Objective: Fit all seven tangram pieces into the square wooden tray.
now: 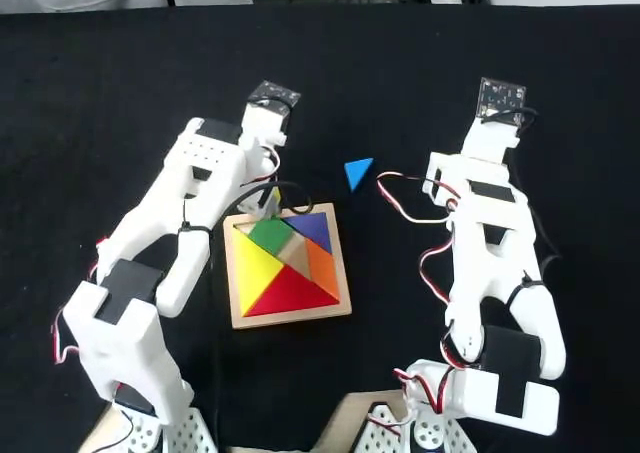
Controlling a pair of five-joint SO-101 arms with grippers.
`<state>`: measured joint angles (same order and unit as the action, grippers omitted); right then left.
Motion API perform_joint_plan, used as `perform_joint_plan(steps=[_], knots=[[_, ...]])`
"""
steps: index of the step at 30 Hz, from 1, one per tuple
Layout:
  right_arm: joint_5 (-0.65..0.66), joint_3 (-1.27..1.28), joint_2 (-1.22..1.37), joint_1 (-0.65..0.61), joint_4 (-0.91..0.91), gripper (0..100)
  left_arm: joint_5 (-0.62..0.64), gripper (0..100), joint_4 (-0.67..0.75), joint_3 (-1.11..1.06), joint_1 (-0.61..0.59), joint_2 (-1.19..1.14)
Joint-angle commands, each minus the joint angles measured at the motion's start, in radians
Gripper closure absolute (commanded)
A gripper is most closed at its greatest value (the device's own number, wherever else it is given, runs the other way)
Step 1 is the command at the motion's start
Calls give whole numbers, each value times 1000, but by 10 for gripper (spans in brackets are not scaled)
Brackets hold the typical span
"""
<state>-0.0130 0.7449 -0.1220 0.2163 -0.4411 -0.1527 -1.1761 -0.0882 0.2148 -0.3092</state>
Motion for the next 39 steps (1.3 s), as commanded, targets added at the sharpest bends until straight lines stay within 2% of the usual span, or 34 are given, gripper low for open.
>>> perform_joint_plan(steps=[1,6,15,19,29,35,39], knots=[[-2,-61,1,-9,14,987,-11,841,11,-2,5,11],[-2,-61,1,-8,14,987,-11,841,8,-7,8,9],[-2,-59,1,-9,14,987,-12,841,32,-31,-56,9],[-2,-59,1,-9,14,987,-12,841,68,-88,-13,14],[-2,-59,1,-8,14,987,-3,841,35,-93,97,21],[-2,-59,1,-8,14,987,-5,841,18,-45,33,23],[-2,-59,-1,-6,14,987,-9,841,-87,36,-28,71]])
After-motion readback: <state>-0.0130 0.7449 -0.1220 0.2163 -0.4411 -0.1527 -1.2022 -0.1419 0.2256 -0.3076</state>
